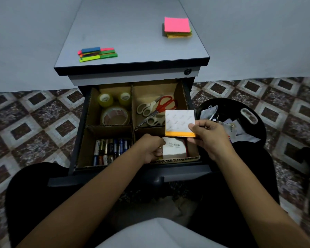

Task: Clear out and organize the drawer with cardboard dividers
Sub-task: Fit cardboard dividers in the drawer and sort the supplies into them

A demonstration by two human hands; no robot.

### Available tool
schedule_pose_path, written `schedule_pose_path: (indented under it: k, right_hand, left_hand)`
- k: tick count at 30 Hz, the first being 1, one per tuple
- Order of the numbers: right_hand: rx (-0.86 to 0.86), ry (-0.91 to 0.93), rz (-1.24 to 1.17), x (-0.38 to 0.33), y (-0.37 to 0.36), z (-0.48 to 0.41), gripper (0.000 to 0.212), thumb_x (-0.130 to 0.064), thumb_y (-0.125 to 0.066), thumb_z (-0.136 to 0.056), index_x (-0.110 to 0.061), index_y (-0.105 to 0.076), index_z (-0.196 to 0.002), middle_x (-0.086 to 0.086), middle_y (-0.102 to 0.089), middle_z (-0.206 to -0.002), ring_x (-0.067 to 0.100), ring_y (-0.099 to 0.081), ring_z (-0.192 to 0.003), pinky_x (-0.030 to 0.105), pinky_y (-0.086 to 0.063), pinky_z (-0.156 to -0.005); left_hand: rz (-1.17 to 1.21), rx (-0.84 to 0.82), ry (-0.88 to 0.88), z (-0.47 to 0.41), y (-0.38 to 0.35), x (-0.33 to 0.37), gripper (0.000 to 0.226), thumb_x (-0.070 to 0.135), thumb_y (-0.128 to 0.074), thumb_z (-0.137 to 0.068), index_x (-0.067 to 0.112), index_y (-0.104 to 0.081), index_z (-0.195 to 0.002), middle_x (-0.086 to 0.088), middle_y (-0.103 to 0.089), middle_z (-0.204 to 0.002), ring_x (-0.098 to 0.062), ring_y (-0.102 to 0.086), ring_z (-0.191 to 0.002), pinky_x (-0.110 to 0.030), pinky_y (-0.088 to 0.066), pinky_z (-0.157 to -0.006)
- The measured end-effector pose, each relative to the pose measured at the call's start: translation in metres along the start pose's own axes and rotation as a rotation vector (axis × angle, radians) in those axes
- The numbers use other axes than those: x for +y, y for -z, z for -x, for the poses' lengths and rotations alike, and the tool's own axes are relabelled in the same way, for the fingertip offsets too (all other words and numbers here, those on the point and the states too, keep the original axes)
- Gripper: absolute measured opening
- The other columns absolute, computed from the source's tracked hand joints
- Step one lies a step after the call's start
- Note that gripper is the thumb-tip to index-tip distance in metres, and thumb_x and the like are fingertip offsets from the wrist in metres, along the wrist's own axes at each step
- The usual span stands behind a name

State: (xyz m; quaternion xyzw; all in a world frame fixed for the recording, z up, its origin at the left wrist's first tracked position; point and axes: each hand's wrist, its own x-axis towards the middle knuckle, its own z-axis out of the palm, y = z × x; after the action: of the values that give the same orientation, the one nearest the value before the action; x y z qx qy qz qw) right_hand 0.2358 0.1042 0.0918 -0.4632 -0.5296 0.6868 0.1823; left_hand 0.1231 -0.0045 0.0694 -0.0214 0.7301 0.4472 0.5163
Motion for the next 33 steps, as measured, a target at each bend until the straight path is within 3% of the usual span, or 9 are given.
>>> schedule_pose_path:
  k: [5, 11, 17, 20, 22, 25, 27, 30, 33]
  right_hand:
    - [-0.003, -0.001, -0.019, 0.000, -0.003, 0.003, 0.003, -0.006, -0.061, -0.089, -0.007, -0.059, -0.086, 0.006, -0.063, -0.083, 0.009, -0.064, -0.068, 0.020, -0.057, -0.058]
    - [-0.053, -0.015, -0.015, -0.003, -0.004, 0.007, 0.007, -0.006, -0.059, -0.089, -0.009, -0.059, -0.083, 0.006, -0.063, -0.080, 0.005, -0.066, -0.056, 0.021, -0.057, -0.055]
    - [-0.116, 0.016, 0.170, -0.005, -0.001, 0.012, 0.015, -0.007, -0.060, -0.089, -0.015, -0.057, -0.077, 0.000, -0.059, -0.070, 0.005, -0.059, -0.056, 0.019, -0.053, -0.048]
    - [-0.175, 0.041, 0.254, -0.002, -0.005, 0.016, 0.018, -0.002, -0.062, -0.087, -0.014, -0.055, -0.075, 0.002, -0.057, -0.065, 0.004, -0.053, -0.044, 0.016, -0.046, -0.040]
    - [-0.219, 0.075, 0.364, 0.002, -0.009, 0.015, 0.018, 0.000, -0.064, -0.085, -0.013, -0.055, -0.075, 0.006, -0.058, -0.063, 0.003, -0.050, -0.038, 0.016, -0.042, -0.040]
    - [-0.263, 0.130, 0.562, 0.009, -0.021, 0.010, 0.021, -0.002, -0.067, -0.082, -0.015, -0.054, -0.074, 0.005, -0.058, -0.064, 0.009, -0.052, -0.046, 0.024, -0.046, -0.052]
    - [-0.286, 0.151, 0.671, 0.014, -0.032, 0.007, 0.022, -0.005, -0.069, -0.081, -0.017, -0.053, -0.072, 0.002, -0.058, -0.066, 0.012, -0.055, -0.053, 0.029, -0.049, -0.060]
    - [-0.300, 0.155, 0.760, 0.022, -0.046, 0.004, 0.016, -0.009, -0.071, -0.081, -0.014, -0.056, -0.078, 0.002, -0.061, -0.068, 0.009, -0.057, -0.051, 0.021, -0.050, -0.053]
    - [-0.241, 0.216, 0.950, 0.025, -0.054, 0.003, 0.012, -0.016, -0.072, -0.080, -0.011, -0.064, -0.087, 0.004, -0.064, -0.079, 0.013, -0.063, -0.068, 0.022, -0.048, -0.063]
  left_hand:
    - [0.099, -0.035, 0.052, 0.004, 0.000, 0.005, 0.018, -0.002, -0.041, -0.093, 0.003, -0.052, -0.079, -0.009, -0.052, -0.075, -0.015, -0.050, -0.062, -0.030, -0.050, -0.065]
    - [0.098, -0.083, 0.011, 0.011, 0.009, 0.007, 0.023, 0.006, -0.042, -0.094, 0.005, -0.053, -0.074, -0.009, -0.051, -0.072, -0.017, -0.047, -0.062, -0.025, -0.040, -0.061]
    - [0.075, -0.089, -0.218, 0.032, 0.051, 0.009, 0.018, 0.018, -0.048, -0.097, 0.011, -0.059, -0.108, -0.010, -0.065, -0.098, -0.019, -0.063, -0.090, -0.027, -0.050, -0.080]
    - [0.026, 0.046, -0.398, 0.046, 0.083, 0.010, 0.020, 0.017, -0.044, -0.098, 0.015, -0.060, -0.110, -0.010, -0.065, -0.104, -0.021, -0.065, -0.092, -0.030, -0.053, -0.078]
    - [-0.038, 0.224, -0.538, 0.049, 0.103, 0.008, 0.020, 0.015, -0.043, -0.098, 0.018, -0.060, -0.107, -0.006, -0.064, -0.102, -0.019, -0.063, -0.090, -0.031, -0.053, -0.077]
    - [-0.340, 0.610, -0.735, 0.041, 0.131, 0.000, 0.024, 0.019, -0.044, -0.098, 0.018, -0.060, -0.116, 0.000, -0.060, -0.106, -0.018, -0.057, -0.097, -0.033, -0.049, -0.081]
    - [-0.471, 0.757, -0.793, 0.031, 0.145, -0.006, 0.028, 0.017, -0.046, -0.097, 0.013, -0.059, -0.122, -0.007, -0.058, -0.115, -0.023, -0.055, -0.105, -0.032, -0.043, -0.084]
    - [-0.553, 0.820, -0.749, 0.018, 0.154, -0.015, 0.035, 0.015, -0.045, -0.097, 0.006, -0.052, -0.130, -0.018, -0.048, -0.129, -0.031, -0.046, -0.119, -0.029, -0.035, -0.091]
    - [-0.535, 0.773, -0.660, 0.012, 0.153, -0.021, 0.044, 0.019, -0.043, -0.098, 0.006, -0.039, -0.140, -0.017, -0.038, -0.141, -0.031, -0.037, -0.129, -0.035, -0.033, -0.102]
